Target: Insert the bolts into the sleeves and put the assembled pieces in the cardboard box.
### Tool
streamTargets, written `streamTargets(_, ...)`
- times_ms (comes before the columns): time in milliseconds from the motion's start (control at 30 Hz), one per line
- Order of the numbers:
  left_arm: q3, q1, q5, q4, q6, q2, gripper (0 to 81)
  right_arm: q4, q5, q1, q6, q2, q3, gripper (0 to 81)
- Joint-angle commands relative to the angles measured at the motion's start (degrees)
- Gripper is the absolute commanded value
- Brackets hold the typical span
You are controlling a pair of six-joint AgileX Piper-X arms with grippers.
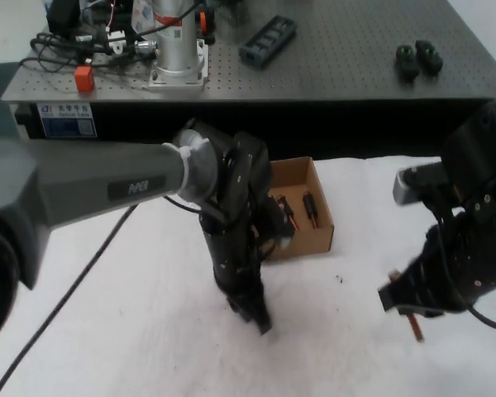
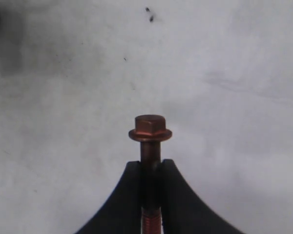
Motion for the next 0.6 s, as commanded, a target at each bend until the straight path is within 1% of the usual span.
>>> streamTargets(0,0.20,0.58,6.85,-5.19,-9.24,-6.59,0.6,-7.81,-4.95,-0.37,1.32,-3.29,1.48,3.3)
streamTargets(67,3.54,0.95,8.95,-10.46,-14.91,-11.59,0.6,-12.96,-6.51,-0.37,3.22,-5.53,3.26,3.3)
streamTargets(133,9.73,0.93,10.86,-18.18,-20.05,-18.01,0.6,-19.99,-10.65,-0.37,6.94,-7.71,5.35,3.3)
streamTargets(267,22.47,0.64,20.25,-34.00,-28.77,-29.76,0.6,-38.48,-18.30,-0.01,16.03,-9.55,8.43,3.3)
streamTargets(333,27.54,0.64,23.18,-41.38,-32.37,-33.83,0.6,-47.41,-21.05,-0.01,20.78,-9.54,8.69,3.3)
streamTargets(467,32.81,0.64,29.86,-51.52,-36.05,-39.31,0.6,-61.52,-24.16,-0.01,27.91,-9.54,8.59,3.3)
streamTargets(533,33.52,0.64,32.46,-52.90,-36.05,-40.70,0.6,-66.61,-25.57,-0.01,31.26,-9.54,8.60,3.3)
streamTargets(567,33.51,0.64,32.73,-52.89,-36.05,-41.09,0.6,-67.56,-26.34,-0.01,32.26,-9.54,8.49,3.3)
